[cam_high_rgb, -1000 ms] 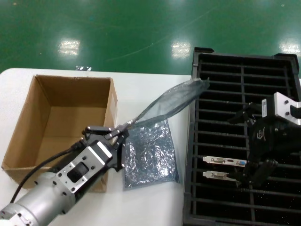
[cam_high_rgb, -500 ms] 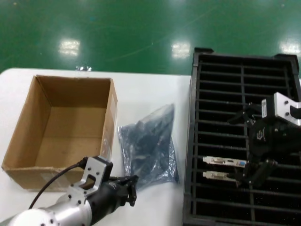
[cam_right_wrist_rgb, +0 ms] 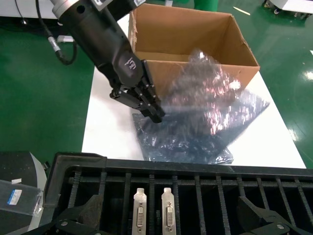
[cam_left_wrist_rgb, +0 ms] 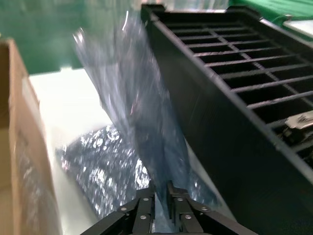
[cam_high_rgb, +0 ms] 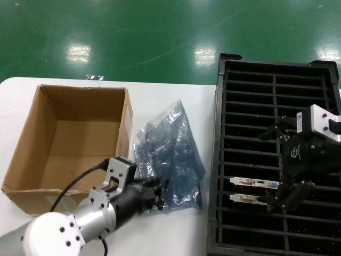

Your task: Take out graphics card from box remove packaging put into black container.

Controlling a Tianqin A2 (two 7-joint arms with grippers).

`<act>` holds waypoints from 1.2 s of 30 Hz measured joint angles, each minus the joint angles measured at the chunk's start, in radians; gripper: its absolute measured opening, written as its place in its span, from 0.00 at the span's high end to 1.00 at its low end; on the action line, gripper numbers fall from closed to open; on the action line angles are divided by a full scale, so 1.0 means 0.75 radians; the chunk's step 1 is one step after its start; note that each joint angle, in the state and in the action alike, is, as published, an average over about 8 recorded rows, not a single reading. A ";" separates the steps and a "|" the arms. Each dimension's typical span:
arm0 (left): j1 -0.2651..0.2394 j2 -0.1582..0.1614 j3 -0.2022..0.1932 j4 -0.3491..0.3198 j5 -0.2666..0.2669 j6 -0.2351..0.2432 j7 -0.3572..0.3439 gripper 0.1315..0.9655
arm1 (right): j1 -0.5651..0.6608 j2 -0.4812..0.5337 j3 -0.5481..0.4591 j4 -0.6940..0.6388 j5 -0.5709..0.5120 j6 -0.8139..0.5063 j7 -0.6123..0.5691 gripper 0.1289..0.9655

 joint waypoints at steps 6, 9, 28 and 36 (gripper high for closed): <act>-0.002 -0.034 0.020 -0.062 -0.062 0.004 0.078 0.87 | 0.000 0.000 0.000 0.000 0.000 0.000 0.000 0.00; 0.010 -0.054 0.021 -0.113 -0.069 0.006 0.109 0.82 | 0.000 0.000 0.000 0.000 0.000 0.000 0.000 0.00; 0.249 -0.199 0.078 -0.597 -0.066 -0.541 0.761 0.43 | -0.013 -0.004 0.005 0.002 0.006 0.018 -0.004 0.00; 0.269 -0.213 0.089 -0.562 -0.173 -0.609 0.792 0.24 | -0.110 -0.035 0.049 0.019 0.053 0.153 -0.041 0.00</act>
